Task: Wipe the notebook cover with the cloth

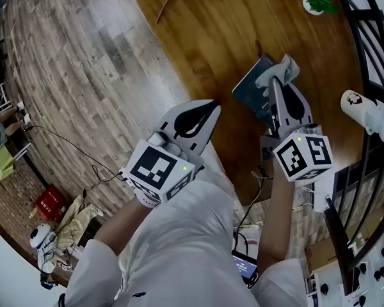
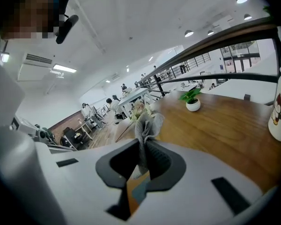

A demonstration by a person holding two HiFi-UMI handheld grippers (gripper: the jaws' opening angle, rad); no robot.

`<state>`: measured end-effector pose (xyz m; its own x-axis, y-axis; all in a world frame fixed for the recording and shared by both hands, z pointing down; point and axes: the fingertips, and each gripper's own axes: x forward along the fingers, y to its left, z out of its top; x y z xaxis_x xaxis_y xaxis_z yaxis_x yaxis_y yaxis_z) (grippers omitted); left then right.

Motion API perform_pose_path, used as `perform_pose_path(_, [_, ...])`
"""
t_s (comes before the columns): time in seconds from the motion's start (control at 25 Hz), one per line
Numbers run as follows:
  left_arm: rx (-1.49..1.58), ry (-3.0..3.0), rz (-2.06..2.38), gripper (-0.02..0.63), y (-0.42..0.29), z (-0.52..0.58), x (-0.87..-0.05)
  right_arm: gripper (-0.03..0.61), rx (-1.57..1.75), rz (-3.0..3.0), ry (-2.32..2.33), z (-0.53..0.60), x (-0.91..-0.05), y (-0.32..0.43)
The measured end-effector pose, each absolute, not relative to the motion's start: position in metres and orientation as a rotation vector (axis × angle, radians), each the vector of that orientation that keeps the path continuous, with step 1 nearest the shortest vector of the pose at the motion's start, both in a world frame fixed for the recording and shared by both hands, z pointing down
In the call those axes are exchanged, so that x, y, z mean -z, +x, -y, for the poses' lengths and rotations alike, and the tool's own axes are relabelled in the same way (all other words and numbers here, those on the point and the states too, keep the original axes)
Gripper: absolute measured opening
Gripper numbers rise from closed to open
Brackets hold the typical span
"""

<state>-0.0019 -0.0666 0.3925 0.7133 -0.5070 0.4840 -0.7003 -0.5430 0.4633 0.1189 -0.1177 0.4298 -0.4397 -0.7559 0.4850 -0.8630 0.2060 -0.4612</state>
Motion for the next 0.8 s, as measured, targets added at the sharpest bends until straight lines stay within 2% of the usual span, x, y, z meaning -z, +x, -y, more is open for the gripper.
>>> perform_pose_path(0.8, [-0.429, 2.233, 0.895, 0.020, 0.028, 0.077, -0.434, 0.041, -1.306, 2.155, 1.465, 0.136, -0.515, 0.127])
